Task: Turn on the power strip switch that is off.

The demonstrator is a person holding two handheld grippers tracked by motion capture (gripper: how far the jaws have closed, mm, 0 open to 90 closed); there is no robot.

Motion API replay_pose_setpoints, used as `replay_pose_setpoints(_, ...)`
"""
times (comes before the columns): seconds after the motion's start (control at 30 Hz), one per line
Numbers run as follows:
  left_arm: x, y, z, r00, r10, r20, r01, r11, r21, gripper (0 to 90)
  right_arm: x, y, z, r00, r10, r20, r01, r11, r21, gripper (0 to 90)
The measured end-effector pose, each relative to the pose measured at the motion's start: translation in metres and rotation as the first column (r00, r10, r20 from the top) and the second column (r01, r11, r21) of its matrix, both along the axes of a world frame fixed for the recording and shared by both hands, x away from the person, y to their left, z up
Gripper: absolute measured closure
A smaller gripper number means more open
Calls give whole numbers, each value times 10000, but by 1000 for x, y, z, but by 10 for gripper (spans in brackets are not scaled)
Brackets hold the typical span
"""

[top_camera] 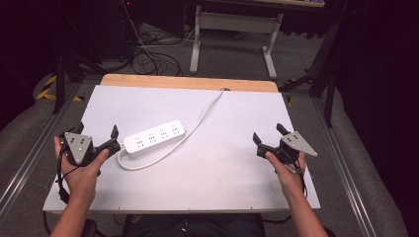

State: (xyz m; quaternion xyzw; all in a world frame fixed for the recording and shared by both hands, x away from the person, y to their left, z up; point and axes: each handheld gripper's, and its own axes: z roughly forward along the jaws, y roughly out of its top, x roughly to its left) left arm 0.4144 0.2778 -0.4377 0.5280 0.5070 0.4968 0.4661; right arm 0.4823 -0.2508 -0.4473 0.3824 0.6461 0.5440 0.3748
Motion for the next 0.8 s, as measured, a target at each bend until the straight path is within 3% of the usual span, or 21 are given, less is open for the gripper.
replay_pose_setpoints(0.33, 0, -1, 0, 9999, 95, 41, -95, 9999, 54, 80, 0, 0, 0, 10000, 13, -12, -13, 10000, 25, 75)
replay_pose_setpoints(0.53, 1, -1, 1, 9998, 212, 8, -212, 9998, -5, 153, -1, -1, 0, 10000, -68, -21, 68, 10000, 39, 75)
replay_pose_setpoints(0.57, 0, -2, 2, 9998, 215, -17, -215, 9998, -4, 185, -1, -1, 0, 10000, -68, -34, 68, 10000, 54, 75)
replay_pose_setpoints(0.63, 0, -2, 2, 9998, 208, -14, -208, 9998, 67, 335, -1, -2, 0, 10000, -81, -46, 81, 10000, 57, 76)
replay_pose_setpoints(0.67, 0, -1, 3, 9998, 186, -36, -186, 9998, 84, 335, -1, -2, 0, 10000, -81, -46, 81, 10000, 57, 76)
replay_pose_setpoints(0.73, -1, 0, 4, 9999, 149, -72, -149, 9999, 74, 491, -1, -2, 0, 9999, -80, -71, 81, 9999, 62, 77)
replay_pose_setpoints(0.77, -1, 0, 4, 10000, 81, -42, -81, 9999, 72, 611, -1, -2, 0, 10000, -55, -71, 56, 10000, 44, 77)
replay_pose_setpoints(0.8, -1, 1, 4, 10000, 56, -15, -56, 9999, 89, 658, -1, -2, 0, 9999, -47, -89, 47, 10000, 47, 77)
